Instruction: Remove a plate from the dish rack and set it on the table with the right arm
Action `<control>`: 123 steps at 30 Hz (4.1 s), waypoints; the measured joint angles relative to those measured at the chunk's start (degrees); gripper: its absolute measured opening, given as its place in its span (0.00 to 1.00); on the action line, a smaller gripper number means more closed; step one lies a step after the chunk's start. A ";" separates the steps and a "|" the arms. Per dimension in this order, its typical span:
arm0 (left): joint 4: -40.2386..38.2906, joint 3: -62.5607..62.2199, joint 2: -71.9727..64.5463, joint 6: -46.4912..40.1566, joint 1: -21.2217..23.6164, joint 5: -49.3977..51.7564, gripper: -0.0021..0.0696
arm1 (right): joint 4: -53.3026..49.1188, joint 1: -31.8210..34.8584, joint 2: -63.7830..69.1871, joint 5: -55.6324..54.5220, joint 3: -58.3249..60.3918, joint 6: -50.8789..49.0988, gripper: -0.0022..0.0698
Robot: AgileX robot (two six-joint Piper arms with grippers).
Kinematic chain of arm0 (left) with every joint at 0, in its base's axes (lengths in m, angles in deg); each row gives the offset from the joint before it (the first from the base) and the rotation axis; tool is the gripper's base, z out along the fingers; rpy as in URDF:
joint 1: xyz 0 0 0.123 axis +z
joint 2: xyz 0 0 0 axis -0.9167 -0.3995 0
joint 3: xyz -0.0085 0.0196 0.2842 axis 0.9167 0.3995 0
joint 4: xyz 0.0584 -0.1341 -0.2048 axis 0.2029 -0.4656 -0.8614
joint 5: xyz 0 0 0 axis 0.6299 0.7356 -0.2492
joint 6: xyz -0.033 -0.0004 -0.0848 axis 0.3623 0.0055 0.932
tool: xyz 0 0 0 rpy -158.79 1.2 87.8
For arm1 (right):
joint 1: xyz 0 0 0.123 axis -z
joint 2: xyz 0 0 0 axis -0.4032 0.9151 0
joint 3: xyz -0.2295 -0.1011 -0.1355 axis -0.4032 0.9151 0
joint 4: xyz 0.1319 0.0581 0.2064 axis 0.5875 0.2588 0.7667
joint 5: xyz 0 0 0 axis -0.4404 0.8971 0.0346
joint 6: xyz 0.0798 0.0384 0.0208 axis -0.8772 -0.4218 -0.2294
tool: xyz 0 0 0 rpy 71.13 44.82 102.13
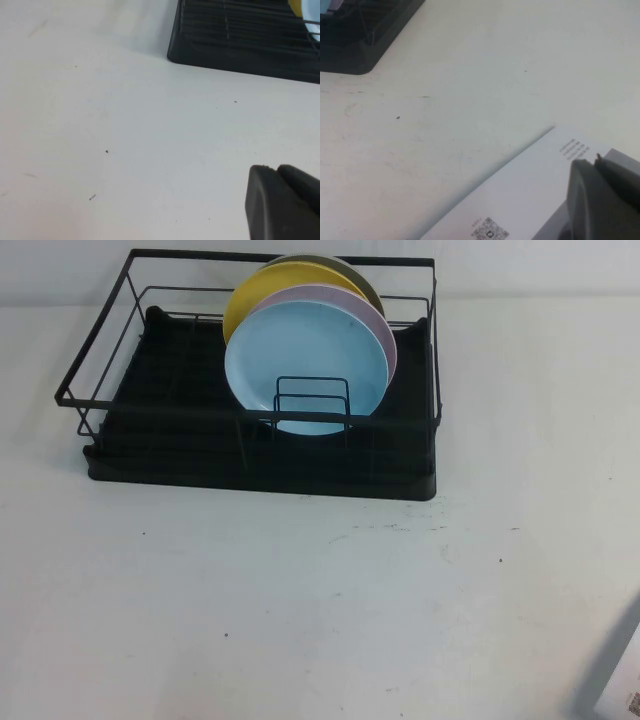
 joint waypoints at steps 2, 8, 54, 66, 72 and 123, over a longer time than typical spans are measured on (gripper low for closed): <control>0.00 0.00 0.00 0.00 0.00 0.00 0.02 | 0.00 0.00 0.00 0.00 0.00 0.00 0.00; 0.00 0.00 0.00 0.00 0.00 0.00 0.02 | 0.00 0.00 0.00 0.00 0.00 0.00 0.00; 0.00 0.00 0.00 0.00 0.00 0.00 0.02 | 36.51 0.00 0.00 -9.70 0.00 0.25 0.00; 0.00 0.00 0.00 0.00 0.00 0.00 0.02 | 54.26 0.00 1.48 -11.61 -1.43 4.05 0.00; 0.00 0.00 0.00 0.00 0.00 0.00 0.02 | 52.32 0.00 17.92 -1.56 -14.51 11.56 0.00; 0.00 0.00 0.00 0.00 0.00 0.00 0.02 | 27.03 -22.71 113.32 17.71 -105.65 38.35 0.48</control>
